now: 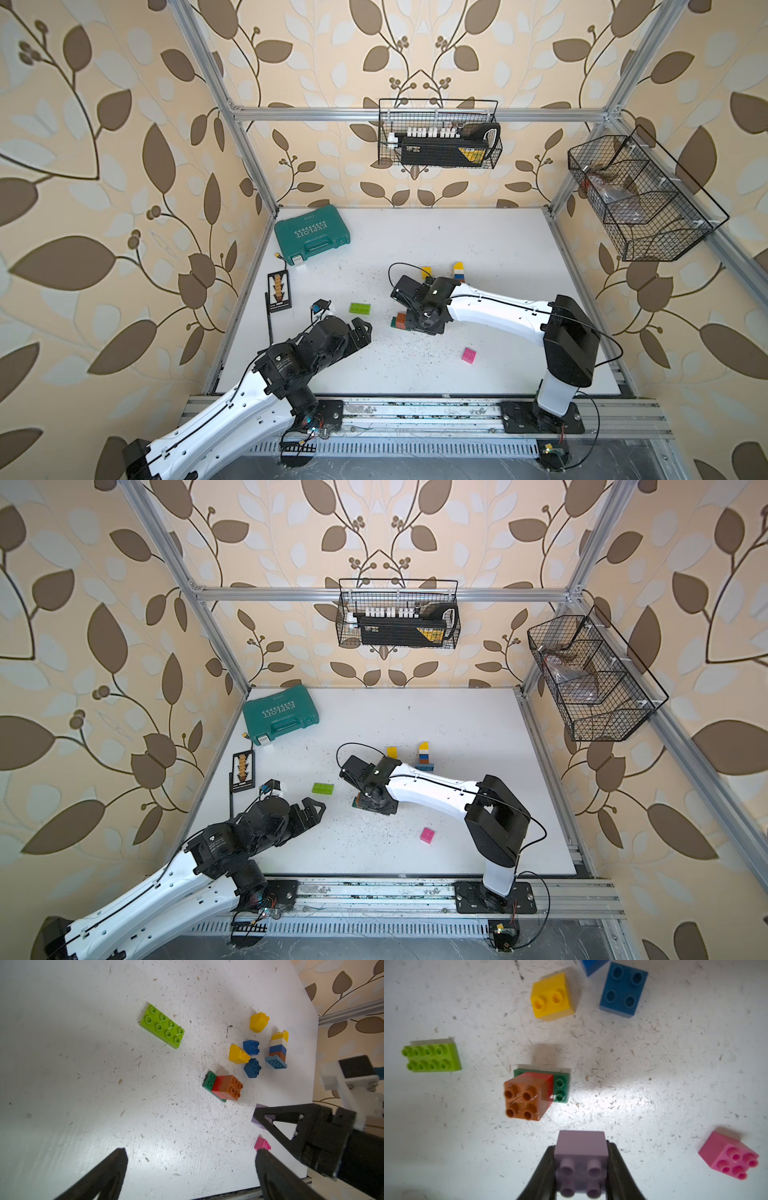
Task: Assemble the number 1 with lego
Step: Pick up the lego brick from the center of the board, then assemble the lego brick with the lego brick.
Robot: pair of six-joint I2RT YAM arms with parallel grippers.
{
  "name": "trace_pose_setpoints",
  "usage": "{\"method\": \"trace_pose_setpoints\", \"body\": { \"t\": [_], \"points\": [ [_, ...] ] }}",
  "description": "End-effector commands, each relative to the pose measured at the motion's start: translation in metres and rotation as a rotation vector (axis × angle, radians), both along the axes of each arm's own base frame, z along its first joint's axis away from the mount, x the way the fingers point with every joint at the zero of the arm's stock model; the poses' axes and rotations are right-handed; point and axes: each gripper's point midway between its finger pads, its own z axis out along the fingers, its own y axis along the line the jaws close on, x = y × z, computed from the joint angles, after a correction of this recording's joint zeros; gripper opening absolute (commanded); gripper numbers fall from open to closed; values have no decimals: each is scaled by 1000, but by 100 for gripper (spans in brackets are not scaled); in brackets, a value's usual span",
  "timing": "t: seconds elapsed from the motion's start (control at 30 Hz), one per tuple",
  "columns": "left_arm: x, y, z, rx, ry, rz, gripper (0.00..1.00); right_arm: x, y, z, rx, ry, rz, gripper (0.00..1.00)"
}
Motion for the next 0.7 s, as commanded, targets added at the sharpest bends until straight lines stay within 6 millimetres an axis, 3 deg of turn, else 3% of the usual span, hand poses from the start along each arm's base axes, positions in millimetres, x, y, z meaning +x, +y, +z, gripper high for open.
{"method": "trace_pose_setpoints", "body": {
  "t": [0.0, 0.33, 0.67],
  "points": [
    [5, 4, 5, -5, -31, 21, 99, 2, -4, 5, -105, 12, 52, 17],
    [7, 1, 6, 0, -48, 4, 99, 19, 26, 23, -108, 7, 102, 14],
    [14, -9, 13, 43, -57, -48, 99, 34, 50, 27, -66, -21, 140, 15]
  ]
}}
